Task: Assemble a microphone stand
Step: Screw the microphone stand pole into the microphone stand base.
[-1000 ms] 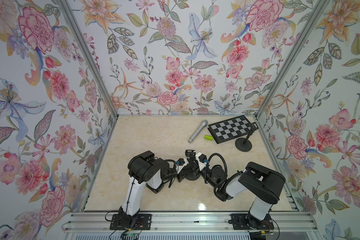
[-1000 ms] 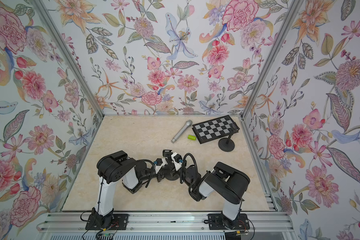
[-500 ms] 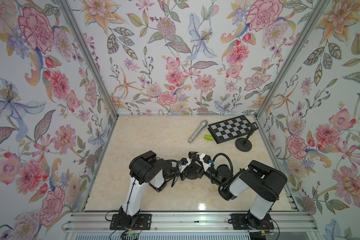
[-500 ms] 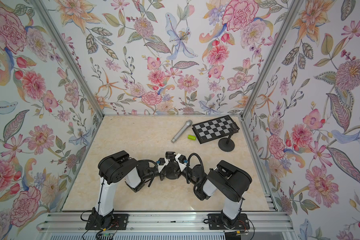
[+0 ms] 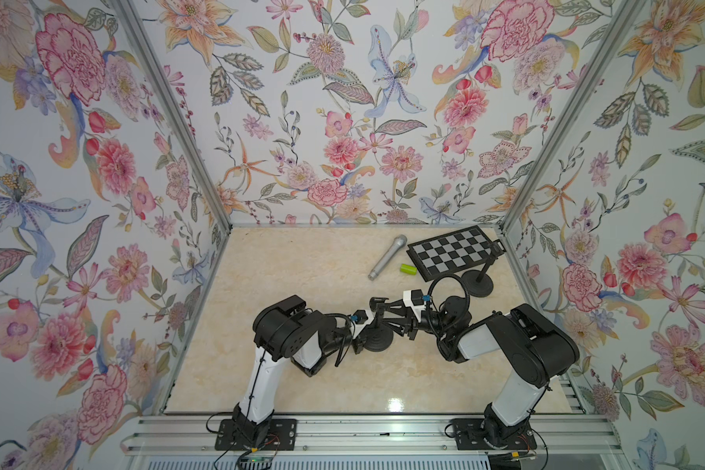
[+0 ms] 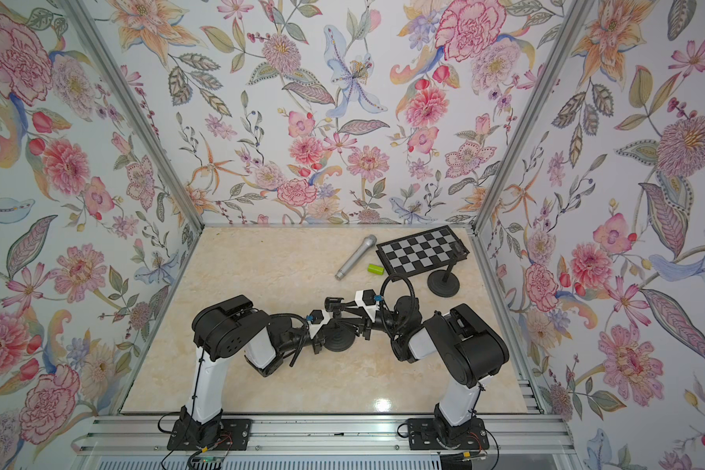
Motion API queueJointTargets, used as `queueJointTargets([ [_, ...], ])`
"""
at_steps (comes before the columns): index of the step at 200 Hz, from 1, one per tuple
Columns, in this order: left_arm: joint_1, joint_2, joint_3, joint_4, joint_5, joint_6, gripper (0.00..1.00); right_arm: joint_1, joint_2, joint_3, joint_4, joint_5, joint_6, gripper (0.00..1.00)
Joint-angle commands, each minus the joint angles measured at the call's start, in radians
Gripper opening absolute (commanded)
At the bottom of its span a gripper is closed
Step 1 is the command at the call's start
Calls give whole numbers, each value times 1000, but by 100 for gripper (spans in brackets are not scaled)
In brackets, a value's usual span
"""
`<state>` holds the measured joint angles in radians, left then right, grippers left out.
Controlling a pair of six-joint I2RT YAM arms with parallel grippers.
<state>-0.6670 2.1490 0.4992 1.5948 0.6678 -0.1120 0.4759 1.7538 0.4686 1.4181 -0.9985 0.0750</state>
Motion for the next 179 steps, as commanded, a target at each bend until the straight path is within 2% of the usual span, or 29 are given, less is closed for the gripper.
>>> queueJointTargets([
  [1, 15, 46, -1, 245, -14, 8, 16, -4, -20, 42, -84, -70, -41, 42],
  [19, 15, 41, -6, 246, -22, 3, 17, -6, -26, 37, -89, -33, -41, 29],
  [25, 15, 32, -10, 246, -26, 6, 18, -5, -32, 29, -87, -4, -40, 19],
  [33, 15, 29, -14, 246, -36, 11, 21, -1, -40, 11, -85, 44, -38, 11],
  [42, 15, 36, -15, 246, -49, 10, 24, 10, -50, -17, -73, 139, -35, 3],
  [49, 17, 39, -13, 246, -66, -1, 27, 27, -60, -40, -65, 233, -29, 1],
  [62, 17, 18, -20, 246, -109, -11, 32, 93, -83, -87, -86, 535, 13, 1],
  [64, 17, 13, -21, 246, -113, -10, 32, 113, -88, -95, -96, 618, 22, 0],
  [72, 17, 4, -24, 245, -122, -6, 33, 164, -95, -107, -122, 815, 42, 0],
  [82, 15, 11, -16, 245, -121, -12, 34, 299, -86, -121, -134, 1102, 49, 0],
  [91, 16, 25, -6, 246, -114, -26, 34, 384, -56, -120, -119, 1268, 60, 0],
  [102, 15, 23, -2, 245, -120, -35, 33, 462, -17, -104, -116, 1358, 73, 0],
  [115, 12, 14, -6, 245, -129, -25, 29, 502, 11, -97, -91, 1358, 58, 0],
  [138, -9, 44, -2, 246, -131, -7, 20, 459, -4, -156, 27, 1235, 25, 0],
  [152, -27, 21, -13, 246, -151, 29, 18, 384, -44, -182, 42, 983, -16, 25],
  [156, -30, 18, -15, 245, -157, 37, 18, 359, -54, -187, 42, 903, -31, 30],
  [168, -32, 32, -11, 246, -152, 47, 17, 282, -82, -194, 42, 655, -70, 40],
  [179, -36, 51, -5, 246, -125, 47, 15, 213, -90, -183, 42, 465, -65, 43],
])
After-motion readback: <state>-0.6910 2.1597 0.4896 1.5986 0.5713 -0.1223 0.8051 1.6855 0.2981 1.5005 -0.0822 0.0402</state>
